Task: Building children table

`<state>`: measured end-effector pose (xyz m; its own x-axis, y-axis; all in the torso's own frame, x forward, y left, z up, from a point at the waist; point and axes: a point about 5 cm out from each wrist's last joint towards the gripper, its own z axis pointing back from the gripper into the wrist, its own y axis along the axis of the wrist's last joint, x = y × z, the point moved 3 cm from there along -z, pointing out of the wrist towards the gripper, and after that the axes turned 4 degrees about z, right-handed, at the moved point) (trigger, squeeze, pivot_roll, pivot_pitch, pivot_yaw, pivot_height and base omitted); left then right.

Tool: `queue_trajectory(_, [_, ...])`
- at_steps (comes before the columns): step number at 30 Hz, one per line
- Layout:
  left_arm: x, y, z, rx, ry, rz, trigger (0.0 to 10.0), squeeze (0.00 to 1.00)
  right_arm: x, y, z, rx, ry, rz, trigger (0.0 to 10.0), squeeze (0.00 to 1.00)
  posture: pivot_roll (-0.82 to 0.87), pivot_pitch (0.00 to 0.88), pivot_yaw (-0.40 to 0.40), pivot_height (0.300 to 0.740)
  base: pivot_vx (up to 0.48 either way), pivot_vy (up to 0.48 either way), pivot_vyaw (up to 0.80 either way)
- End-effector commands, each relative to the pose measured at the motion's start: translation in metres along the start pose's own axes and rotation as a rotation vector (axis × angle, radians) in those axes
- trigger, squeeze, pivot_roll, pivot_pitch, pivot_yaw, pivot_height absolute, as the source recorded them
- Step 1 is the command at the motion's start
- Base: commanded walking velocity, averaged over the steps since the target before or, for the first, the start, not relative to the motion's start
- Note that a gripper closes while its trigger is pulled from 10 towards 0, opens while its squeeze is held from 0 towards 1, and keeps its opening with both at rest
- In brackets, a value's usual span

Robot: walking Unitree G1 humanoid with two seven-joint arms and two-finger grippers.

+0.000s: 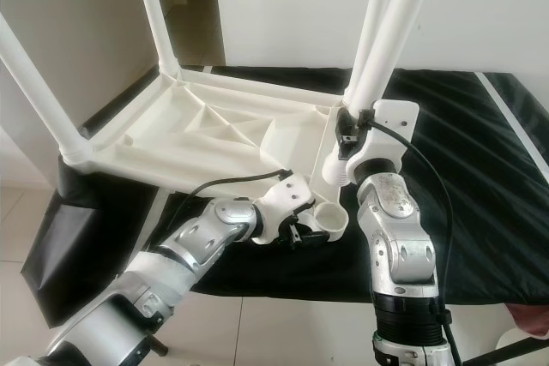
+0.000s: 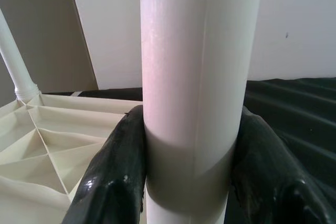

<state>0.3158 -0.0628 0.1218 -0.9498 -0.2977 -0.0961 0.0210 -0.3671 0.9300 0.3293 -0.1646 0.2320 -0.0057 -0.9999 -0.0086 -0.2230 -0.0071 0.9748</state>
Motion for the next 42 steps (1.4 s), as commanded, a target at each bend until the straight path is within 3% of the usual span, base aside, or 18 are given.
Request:
queue_trajectory(1, [-0.004, 0.008, -0.006, 0.02, 0.085, -0.027, 10.0, 0.0, 0.001, 0.001, -0.001, -0.002, -0.005, 0.007, 10.0, 0.0, 0.0, 0.0, -0.023, 0.74, 0.0, 0.0, 0.0])
queue_trajectory(17, [0.013, 0.024, -0.035, 0.061, 0.115, -0.022, 10.0, 0.0, 0.008, 0.002, 0.0, 0.014, -0.016, 0.016, 10.0, 0.0, -0.01, 0.0, -0.027, 0.74, 0.0, 0.0, 0.0])
queue_trajectory(21, [0.012, 0.028, -0.031, 0.108, 0.113, 0.006, 10.0, 0.0, 0.008, 0.0, 0.005, 0.018, -0.026, 0.013, 10.0, 0.0, -0.01, 0.0, -0.018, 0.74, 0.0, 0.0, 0.0])
queue_trajectory(24, [0.005, 0.035, -0.015, 0.203, 0.076, 0.08, 10.0, 0.0, 0.008, 0.002, 0.011, 0.043, -0.029, 0.018, 10.0, 0.0, -0.01, 0.0, -0.014, 0.74, 0.0, 0.0, 0.0])
queue_trajectory(31, [-0.002, 0.055, 0.018, 0.369, 0.033, 0.068, 10.0, 0.0, 0.008, -0.004, 0.024, 0.036, -0.026, 0.018, 10.0, 0.0, 0.01, 0.0, -0.018, 0.74, 0.0, 0.0, 0.0])
queue_trajectory(34, [0.005, 0.047, 0.028, 0.358, 0.005, 0.059, 10.0, 0.0, 0.009, -0.008, 0.031, 0.033, -0.029, 0.015, 10.0, 0.0, 0.01, 0.0, -0.025, 0.74, 0.0, 0.0, 0.0])
queue_trajectory(42, [0.016, 0.028, 0.035, 0.3, -0.049, 0.086, 10.0, 0.0, 0.009, -0.011, 0.039, 0.037, -0.028, 0.009, 10.0, 0.0, 0.02, 0.0, -0.03, 0.74, 0.0, 0.0, 0.0])
